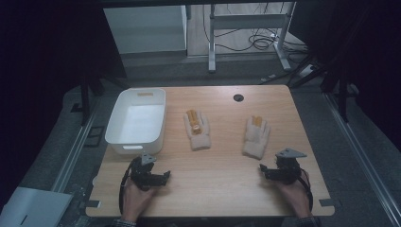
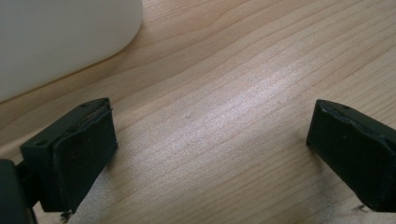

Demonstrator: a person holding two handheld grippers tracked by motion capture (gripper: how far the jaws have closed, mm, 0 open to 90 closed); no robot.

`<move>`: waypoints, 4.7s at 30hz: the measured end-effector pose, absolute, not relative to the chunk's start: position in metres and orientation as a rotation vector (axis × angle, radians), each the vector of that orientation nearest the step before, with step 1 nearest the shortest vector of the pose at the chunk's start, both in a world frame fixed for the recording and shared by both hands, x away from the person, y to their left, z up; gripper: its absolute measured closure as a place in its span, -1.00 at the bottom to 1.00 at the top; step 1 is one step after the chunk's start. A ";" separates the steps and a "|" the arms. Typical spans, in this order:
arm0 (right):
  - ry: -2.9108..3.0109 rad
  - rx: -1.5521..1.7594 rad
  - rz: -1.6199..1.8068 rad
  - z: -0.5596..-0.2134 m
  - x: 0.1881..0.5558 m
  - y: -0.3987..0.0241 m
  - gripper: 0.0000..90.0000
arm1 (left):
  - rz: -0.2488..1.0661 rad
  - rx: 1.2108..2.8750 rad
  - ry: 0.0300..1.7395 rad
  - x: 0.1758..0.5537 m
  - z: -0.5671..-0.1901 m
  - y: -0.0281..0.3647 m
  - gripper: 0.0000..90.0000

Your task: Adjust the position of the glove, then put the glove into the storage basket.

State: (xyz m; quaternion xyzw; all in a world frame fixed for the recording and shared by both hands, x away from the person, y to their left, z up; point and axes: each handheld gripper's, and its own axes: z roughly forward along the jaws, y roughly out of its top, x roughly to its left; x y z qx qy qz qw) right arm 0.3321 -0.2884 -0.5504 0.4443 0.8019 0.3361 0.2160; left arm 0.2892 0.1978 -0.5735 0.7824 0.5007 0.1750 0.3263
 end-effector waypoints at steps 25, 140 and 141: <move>2.195 1.265 1.008 -0.537 0.338 -0.289 -0.46 | 0.458 2.046 1.318 0.289 -0.574 0.198 -0.97; 2.581 0.861 1.119 -0.515 0.390 -0.160 -0.11 | 0.458 2.050 1.316 0.289 -0.573 0.198 -0.97; 2.577 0.869 1.119 -0.514 0.393 -0.158 -0.10 | 0.457 2.056 1.314 0.289 -0.573 0.198 -0.97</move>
